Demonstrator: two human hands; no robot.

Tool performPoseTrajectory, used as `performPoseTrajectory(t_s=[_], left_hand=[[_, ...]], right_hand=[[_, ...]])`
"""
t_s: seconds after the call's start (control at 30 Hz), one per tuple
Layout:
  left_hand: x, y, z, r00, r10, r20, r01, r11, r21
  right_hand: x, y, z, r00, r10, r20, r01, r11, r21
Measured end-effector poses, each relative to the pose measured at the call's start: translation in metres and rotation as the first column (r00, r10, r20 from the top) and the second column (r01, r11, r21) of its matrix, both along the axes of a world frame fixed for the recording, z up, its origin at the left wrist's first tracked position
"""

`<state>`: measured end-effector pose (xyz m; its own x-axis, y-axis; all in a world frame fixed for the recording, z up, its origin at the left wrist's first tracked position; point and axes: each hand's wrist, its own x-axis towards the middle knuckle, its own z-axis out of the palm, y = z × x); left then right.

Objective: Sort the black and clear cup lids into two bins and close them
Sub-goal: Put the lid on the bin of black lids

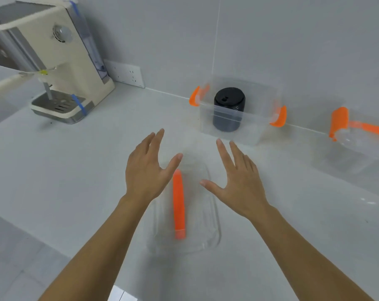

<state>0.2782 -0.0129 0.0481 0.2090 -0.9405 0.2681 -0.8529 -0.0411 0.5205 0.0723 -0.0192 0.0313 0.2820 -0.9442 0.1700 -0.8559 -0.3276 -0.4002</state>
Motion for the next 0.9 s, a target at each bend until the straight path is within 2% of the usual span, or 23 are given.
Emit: performPoseTrajectory(t_s=[0.2, 0.4, 0.57, 0.8, 0.9], left_hand=[[0.013, 0.001, -0.037, 1.0, -0.008, 0.001, 0.008, 0.99, 0.141], [0.019, 0.002, -0.069, 0.999, 0.019, 0.045, -0.035, 0.928, 0.37], [0.017, 0.001, -0.075, 0.998, 0.061, -0.021, -0.05, 0.93, 0.365], [0.013, -0.007, -0.069, 0.948, 0.198, -0.249, -0.105, 0.934, 0.343], [0.016, -0.012, -0.066, 0.934, 0.252, -0.252, -0.151, 0.921, 0.359]], right_hand=[[0.009, 0.02, -0.038, 0.999, 0.014, -0.037, -0.006, 0.978, 0.21], [0.014, 0.031, -0.06, 0.997, 0.018, -0.072, 0.009, 0.934, 0.357], [0.025, 0.035, -0.065, 0.998, 0.006, -0.055, 0.016, 0.921, 0.389], [0.035, 0.035, -0.06, 0.987, -0.032, 0.156, -0.048, 0.873, 0.485], [0.036, 0.035, -0.057, 0.975, -0.052, 0.214, -0.058, 0.879, 0.474]])
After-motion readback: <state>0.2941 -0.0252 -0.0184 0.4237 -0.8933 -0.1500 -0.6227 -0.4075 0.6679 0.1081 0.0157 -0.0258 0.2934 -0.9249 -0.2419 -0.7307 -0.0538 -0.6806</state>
